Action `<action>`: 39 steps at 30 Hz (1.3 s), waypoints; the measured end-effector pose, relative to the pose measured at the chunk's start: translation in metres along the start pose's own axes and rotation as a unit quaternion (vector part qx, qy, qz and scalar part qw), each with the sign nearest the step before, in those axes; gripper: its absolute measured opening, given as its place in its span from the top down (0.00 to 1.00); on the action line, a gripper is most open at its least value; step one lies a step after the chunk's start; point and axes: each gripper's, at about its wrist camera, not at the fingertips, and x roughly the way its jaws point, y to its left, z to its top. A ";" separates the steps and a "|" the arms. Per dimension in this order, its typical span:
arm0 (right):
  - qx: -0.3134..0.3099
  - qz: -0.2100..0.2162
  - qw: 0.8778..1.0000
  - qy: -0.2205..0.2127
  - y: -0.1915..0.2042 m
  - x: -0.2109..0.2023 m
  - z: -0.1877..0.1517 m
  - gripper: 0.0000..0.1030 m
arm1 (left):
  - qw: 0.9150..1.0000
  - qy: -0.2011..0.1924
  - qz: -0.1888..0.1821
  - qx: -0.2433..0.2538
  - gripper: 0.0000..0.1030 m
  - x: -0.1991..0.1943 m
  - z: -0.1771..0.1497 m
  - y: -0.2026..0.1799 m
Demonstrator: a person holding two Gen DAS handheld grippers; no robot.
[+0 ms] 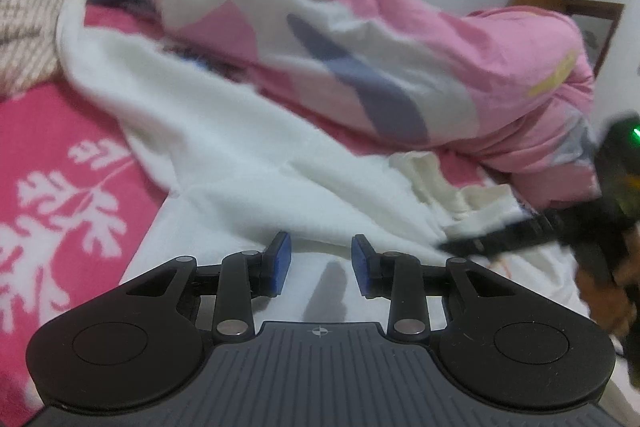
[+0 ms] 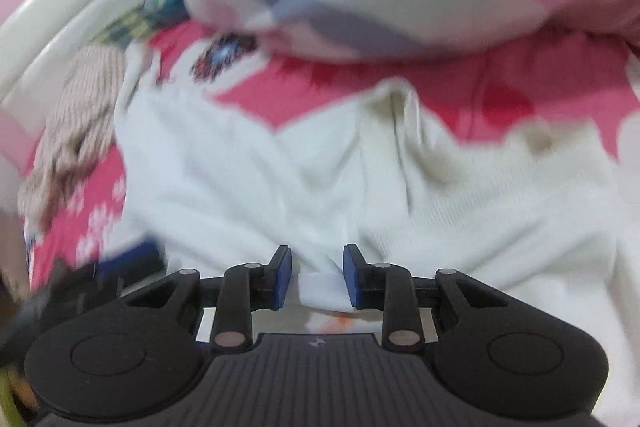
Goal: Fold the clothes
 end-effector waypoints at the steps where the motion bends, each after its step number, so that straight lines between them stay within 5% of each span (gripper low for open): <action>1: -0.008 -0.004 1.000 -0.007 0.002 -0.001 -0.008 0.71 | 1.000 0.002 0.002 0.000 0.68 0.001 0.000 0.000; 11: -0.059 -0.039 0.995 -0.068 0.017 -0.025 0.013 0.71 | 1.000 0.007 0.007 -0.005 0.68 0.001 -0.001 0.002; 23: -0.088 -0.131 0.985 -0.073 0.005 0.041 0.062 0.71 | 1.000 0.006 0.005 -0.007 0.68 0.001 -0.001 0.002; 25: -0.079 -0.139 0.985 -0.072 0.000 0.049 0.069 0.96 | 1.000 0.006 0.005 -0.008 0.68 0.001 -0.001 0.002; 30: -0.042 -0.116 0.978 -0.168 -0.009 0.011 0.088 0.96 | 1.000 0.007 0.006 -0.009 0.68 0.001 -0.001 0.002; 39: -0.055 -0.089 0.972 -0.210 -0.023 0.013 0.095 0.96 | 1.000 0.006 0.012 -0.013 0.68 0.001 -0.004 0.003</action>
